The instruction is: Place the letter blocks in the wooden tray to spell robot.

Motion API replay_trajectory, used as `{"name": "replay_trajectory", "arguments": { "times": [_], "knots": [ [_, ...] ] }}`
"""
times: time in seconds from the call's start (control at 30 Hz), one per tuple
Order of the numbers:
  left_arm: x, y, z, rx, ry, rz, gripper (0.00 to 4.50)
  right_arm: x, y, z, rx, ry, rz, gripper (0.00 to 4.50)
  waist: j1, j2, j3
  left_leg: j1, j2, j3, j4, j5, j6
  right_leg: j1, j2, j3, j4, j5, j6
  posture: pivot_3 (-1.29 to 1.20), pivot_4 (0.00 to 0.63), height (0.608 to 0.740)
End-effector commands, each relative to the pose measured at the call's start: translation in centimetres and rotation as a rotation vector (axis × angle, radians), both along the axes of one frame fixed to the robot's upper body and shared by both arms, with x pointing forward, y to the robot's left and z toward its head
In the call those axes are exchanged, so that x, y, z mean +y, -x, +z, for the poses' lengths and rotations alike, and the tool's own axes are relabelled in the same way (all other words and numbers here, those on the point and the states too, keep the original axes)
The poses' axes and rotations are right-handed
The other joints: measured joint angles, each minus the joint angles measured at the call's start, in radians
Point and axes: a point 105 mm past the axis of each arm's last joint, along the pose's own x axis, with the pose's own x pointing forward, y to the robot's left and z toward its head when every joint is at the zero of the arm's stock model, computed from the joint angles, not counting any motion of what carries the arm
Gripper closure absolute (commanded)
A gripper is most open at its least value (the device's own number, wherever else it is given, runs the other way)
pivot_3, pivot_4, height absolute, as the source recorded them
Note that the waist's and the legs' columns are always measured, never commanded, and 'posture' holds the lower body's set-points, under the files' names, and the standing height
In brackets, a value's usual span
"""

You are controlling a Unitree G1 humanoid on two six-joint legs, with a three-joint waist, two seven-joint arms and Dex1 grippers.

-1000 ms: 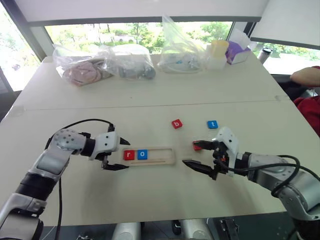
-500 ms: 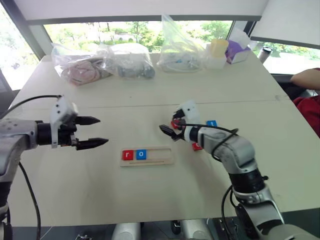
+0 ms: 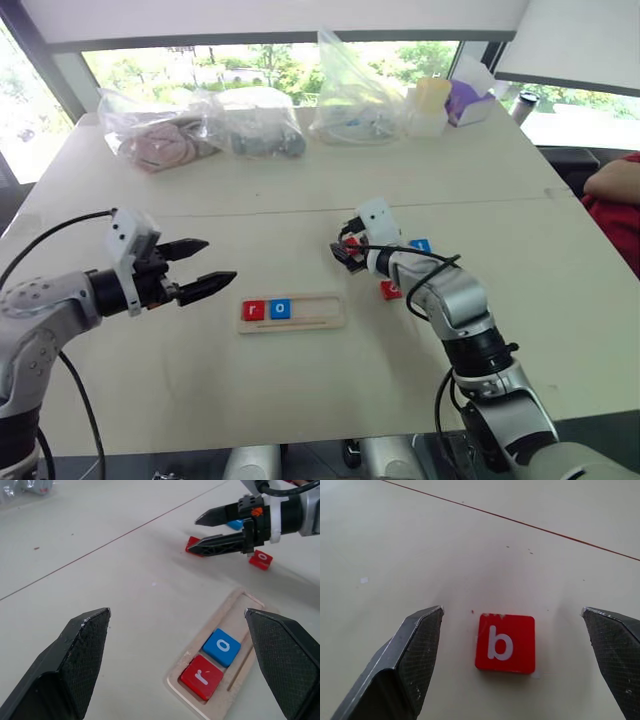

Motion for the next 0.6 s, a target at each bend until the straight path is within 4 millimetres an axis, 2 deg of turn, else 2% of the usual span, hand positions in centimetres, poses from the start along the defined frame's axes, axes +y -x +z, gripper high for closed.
{"name": "replay_trajectory", "arguments": {
  "times": [0.03,0.07,0.17,0.27,0.33,0.47,0.53,0.6],
  "knots": [
    [-0.6,0.0,0.7,-0.041,0.005,-0.014,0.02,0.6,0.5,-0.6,0.033,-0.046,0.002,0.00,0.000,0.000,0.000,0.000,0.000,0.000,0.000,0.000,0.000,0.000,0.000,0.000,0.000,0.000,0.000,0.00,0.150,0.740],
    [-0.6,0.0,0.7,-0.042,0.006,-0.015,0.02,0.7,0.6,-1.0,0.047,-0.048,-0.003,0.00,0.000,0.000,0.000,0.000,0.000,0.000,0.000,0.000,0.000,0.000,0.000,0.000,0.000,0.000,0.000,0.00,0.150,0.740],
    [-0.8,-0.1,0.5,-0.039,0.007,-0.016,0.00,0.6,0.3,-1.7,0.064,-0.053,-0.028,0.91,-0.004,0.000,0.000,0.000,0.000,0.001,0.000,0.000,0.000,0.000,0.000,0.001,0.000,0.000,-0.001,0.00,0.150,0.740],
    [-1.0,-0.2,0.3,-0.038,0.010,-0.017,0.00,0.6,-0.1,-1.5,0.047,-0.049,-0.036,2.50,-0.003,0.000,0.000,0.001,0.000,0.001,0.000,0.000,0.000,0.000,0.001,0.001,0.000,0.000,-0.001,0.00,0.150,0.740],
    [-1.1,-0.3,0.2,-0.037,0.009,-0.020,0.00,0.5,-0.2,-1.1,0.026,-0.042,-0.039,3.36,-0.005,0.000,0.000,0.001,0.000,0.001,0.000,0.000,0.000,0.000,0.001,0.000,0.000,0.001,-0.002,0.00,0.150,0.740],
    [-1.9,-0.5,0.1,-0.043,0.010,-0.044,0.00,-0.5,-0.3,1.4,-0.069,-0.053,-0.071,3.33,-0.003,0.000,0.000,0.001,0.000,0.000,0.000,0.000,0.000,0.000,0.001,0.001,0.000,0.001,-0.002,0.00,0.150,0.740],
    [-2.5,-0.5,0.1,-0.048,0.016,-0.060,0.00,-1.6,0.2,2.9,-0.120,-0.055,-0.111,3.33,0.000,0.000,0.000,0.000,0.000,0.000,0.000,0.000,0.000,0.000,0.001,0.001,0.000,0.001,-0.002,0.00,0.150,0.740],
    [-3.3,-0.5,0.0,-0.045,0.029,-0.087,0.00,-4.0,1.4,4.4,-0.174,-0.052,-0.208,3.33,0.008,0.000,0.000,-0.001,0.000,0.000,0.000,0.000,0.000,-0.001,0.001,0.000,0.000,0.001,-0.002,0.00,0.150,0.740]
  ]
}}
